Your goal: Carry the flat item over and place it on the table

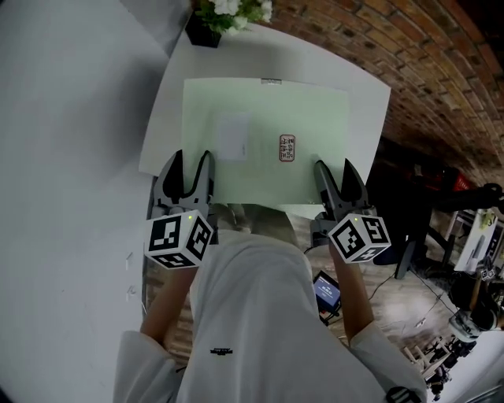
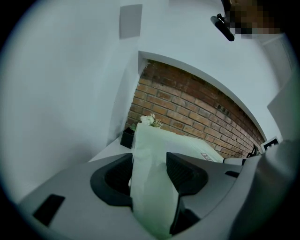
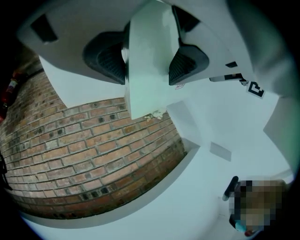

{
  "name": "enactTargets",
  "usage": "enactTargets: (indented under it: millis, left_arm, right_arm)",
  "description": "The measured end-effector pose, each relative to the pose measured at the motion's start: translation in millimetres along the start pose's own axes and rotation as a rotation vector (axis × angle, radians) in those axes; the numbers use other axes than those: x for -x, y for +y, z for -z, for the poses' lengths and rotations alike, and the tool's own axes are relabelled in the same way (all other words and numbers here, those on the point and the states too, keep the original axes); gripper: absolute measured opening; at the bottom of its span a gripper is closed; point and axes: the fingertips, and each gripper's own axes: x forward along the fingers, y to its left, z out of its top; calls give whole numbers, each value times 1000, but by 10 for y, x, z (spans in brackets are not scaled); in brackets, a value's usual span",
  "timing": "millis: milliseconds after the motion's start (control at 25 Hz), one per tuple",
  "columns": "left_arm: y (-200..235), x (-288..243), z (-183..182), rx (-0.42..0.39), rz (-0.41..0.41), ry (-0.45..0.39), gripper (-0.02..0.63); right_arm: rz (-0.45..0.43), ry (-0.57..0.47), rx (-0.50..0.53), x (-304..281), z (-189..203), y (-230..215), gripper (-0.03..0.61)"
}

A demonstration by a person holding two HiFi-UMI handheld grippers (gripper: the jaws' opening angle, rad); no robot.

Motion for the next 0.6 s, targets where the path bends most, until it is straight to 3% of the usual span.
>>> enactTargets:
  millis: [600]
  left_arm:
    - [-110, -1117, 203, -10, 26, 42, 229]
  right_arm:
    - [53, 6, -15, -709, -18, -796, 298]
